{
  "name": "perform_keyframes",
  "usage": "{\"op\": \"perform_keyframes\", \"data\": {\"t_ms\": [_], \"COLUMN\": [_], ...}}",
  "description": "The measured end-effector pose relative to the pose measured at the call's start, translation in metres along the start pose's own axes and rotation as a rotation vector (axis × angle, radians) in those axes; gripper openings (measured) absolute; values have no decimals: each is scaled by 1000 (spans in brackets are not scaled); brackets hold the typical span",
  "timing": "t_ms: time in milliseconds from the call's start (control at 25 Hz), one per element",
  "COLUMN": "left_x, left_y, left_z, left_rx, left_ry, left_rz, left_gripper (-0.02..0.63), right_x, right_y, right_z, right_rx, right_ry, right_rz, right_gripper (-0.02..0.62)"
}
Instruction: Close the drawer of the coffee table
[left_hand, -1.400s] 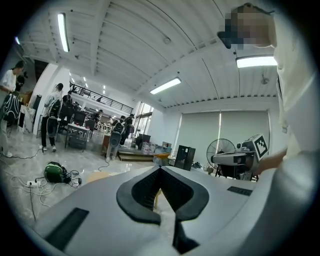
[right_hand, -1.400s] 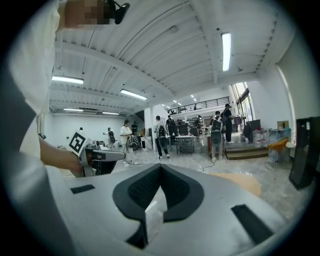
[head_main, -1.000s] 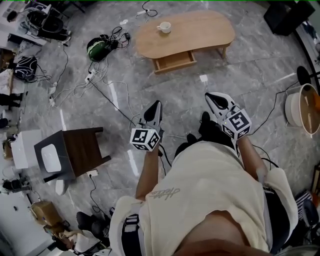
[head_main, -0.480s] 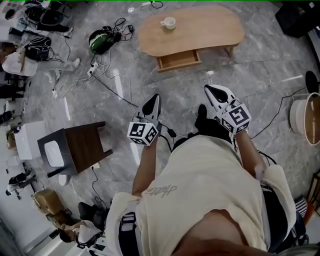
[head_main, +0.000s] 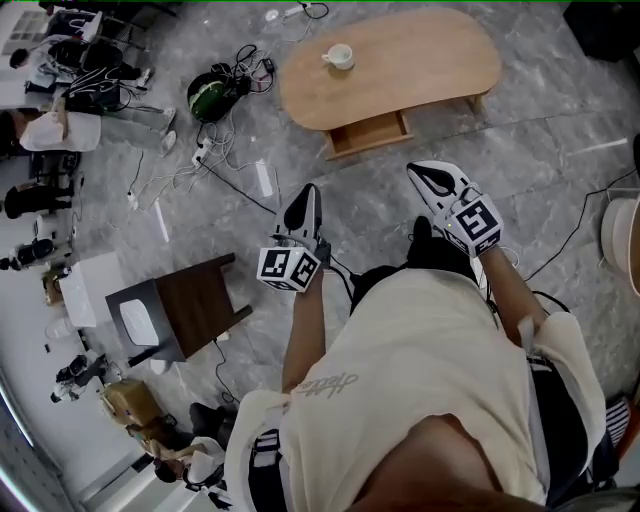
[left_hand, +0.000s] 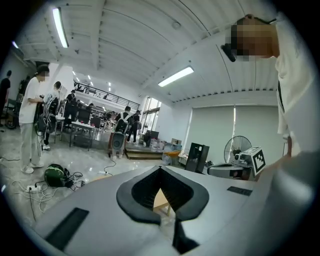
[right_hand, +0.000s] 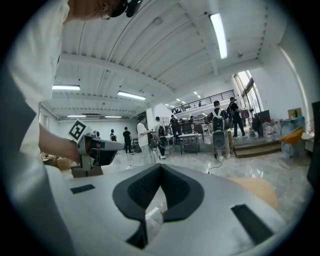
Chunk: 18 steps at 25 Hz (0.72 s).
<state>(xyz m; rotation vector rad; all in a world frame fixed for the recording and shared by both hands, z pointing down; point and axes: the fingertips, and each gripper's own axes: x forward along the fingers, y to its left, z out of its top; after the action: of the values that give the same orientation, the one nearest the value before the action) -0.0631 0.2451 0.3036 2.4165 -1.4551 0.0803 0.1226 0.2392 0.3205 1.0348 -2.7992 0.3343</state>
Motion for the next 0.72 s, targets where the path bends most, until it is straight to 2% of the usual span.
{"op": "perform_keyframes", "data": {"t_ms": [280, 400, 720], "left_x": [31, 48, 91], "left_y": [17, 30, 72], "left_z": [5, 12, 19], "left_rx": [-11, -38, -4], "left_ry": [20, 19, 17], "left_rz": [13, 2, -81], "left_gripper": [5, 5, 5], "right_x": [25, 41, 83], "right_y": [-30, -47, -65], "right_z": [9, 14, 10], "right_rx": [37, 38, 38], "right_ry": [-1, 6, 39], "right_rz": [32, 17, -62], "right_gripper": [-3, -3, -3]}}
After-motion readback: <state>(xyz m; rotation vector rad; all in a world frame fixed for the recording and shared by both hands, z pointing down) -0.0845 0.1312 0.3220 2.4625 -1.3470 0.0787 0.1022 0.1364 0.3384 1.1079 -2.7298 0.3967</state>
